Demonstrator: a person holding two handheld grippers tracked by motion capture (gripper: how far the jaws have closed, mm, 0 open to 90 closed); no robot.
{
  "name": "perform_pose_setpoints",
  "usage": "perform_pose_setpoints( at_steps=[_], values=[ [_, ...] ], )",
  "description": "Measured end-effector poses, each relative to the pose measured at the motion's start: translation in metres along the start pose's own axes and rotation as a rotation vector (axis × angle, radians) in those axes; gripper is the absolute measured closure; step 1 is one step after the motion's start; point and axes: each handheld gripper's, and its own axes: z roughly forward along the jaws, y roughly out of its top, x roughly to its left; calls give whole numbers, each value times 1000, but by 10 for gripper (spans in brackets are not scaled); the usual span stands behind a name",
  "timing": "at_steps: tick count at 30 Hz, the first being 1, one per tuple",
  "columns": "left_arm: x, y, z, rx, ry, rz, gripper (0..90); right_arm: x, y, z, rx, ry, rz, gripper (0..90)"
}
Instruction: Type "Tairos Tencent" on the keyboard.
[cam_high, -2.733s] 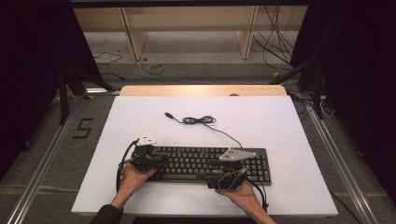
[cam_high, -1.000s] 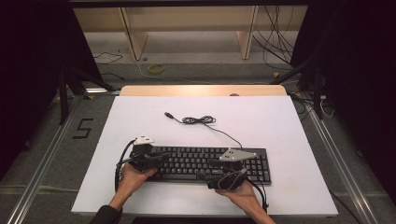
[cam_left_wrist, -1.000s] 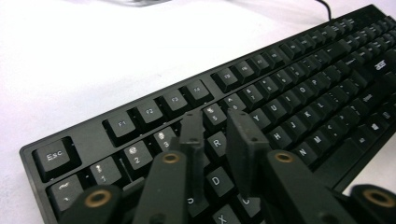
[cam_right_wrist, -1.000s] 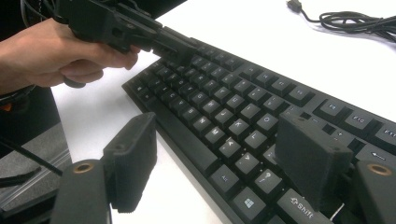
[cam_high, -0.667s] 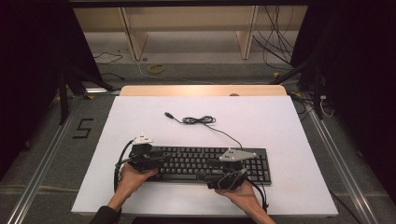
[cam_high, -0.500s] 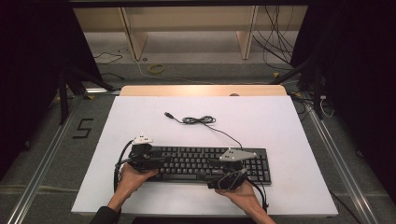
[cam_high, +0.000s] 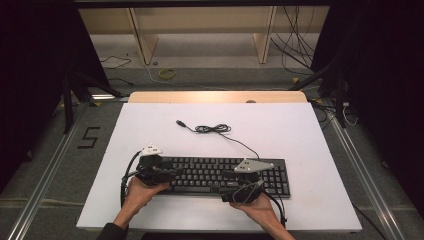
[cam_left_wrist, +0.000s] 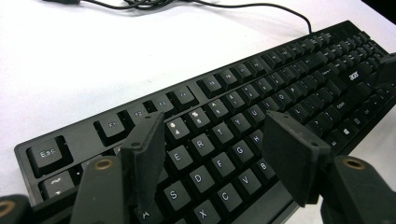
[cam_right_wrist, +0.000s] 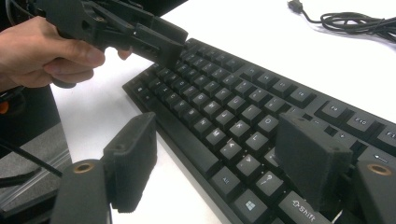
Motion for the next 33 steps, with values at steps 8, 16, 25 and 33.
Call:
perform_pose_setpoints(
  at_steps=[8,16,25,33],
  values=[
    [-1,-2,-5,-16,-3,-1,358,1,1,2,6,3,-3,308],
    [-2,-4,-8,-25,-4,-2,345,2,3,6,9,8,-5,313],
    [-2,-6,-13,-39,-1,-2,327,4,7,13,19,13,-12,349],
    [-2,-10,-16,-55,-2,-4,316,7,13,20,27,26,-29,472]
  ],
)
